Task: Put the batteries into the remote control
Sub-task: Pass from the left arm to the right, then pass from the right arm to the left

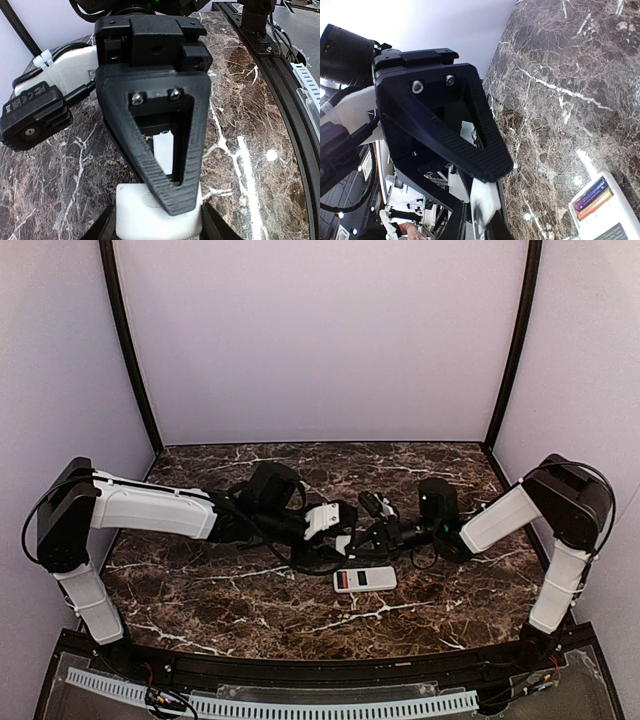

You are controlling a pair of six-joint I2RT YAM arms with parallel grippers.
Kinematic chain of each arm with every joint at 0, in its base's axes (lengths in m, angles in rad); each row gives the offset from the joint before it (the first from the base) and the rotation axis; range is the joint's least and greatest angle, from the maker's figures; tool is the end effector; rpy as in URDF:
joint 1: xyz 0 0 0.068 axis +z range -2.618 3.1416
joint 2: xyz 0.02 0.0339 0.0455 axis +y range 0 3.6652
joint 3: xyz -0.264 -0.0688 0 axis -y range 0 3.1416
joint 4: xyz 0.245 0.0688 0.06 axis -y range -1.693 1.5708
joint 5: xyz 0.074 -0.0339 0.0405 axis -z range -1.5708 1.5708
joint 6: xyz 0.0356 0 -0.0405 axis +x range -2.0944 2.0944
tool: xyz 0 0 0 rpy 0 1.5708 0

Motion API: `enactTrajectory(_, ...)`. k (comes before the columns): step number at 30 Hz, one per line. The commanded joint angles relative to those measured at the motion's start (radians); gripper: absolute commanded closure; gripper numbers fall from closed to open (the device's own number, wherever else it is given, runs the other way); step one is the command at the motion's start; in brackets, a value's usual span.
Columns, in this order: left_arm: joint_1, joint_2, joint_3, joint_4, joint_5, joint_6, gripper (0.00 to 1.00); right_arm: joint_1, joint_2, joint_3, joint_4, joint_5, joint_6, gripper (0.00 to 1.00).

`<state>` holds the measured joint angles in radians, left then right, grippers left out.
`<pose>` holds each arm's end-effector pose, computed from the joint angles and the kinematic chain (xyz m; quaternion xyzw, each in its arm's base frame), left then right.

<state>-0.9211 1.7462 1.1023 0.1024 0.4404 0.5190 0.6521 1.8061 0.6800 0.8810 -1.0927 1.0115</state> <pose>0.2233 -0.3190 0.2196 0.6410 0.5677 -0.2822 0.4327 0.2421 0.2246 0.1529 -0.1942 0.7198 0.6645 0.0514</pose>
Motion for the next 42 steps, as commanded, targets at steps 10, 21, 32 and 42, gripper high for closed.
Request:
enactTrajectory(10,-0.006,-0.049,-0.039,-0.018,-0.001,0.016,0.44,-0.005,0.014,-0.026,0.052,-0.009,0.025,1.00)
enactTrajectory(21,-0.005,-0.057,-0.047,-0.008,-0.014,0.032,0.40,-0.008,0.023,-0.037,0.078,-0.015,0.047,1.00)
enactTrajectory(32,-0.005,-0.052,-0.035,-0.009,-0.008,0.041,0.45,-0.008,0.034,-0.034,0.074,-0.021,0.053,1.00)
enactTrajectory(42,-0.005,-0.047,-0.028,-0.017,-0.016,0.046,0.63,-0.008,0.037,-0.027,0.067,-0.032,0.056,1.00)
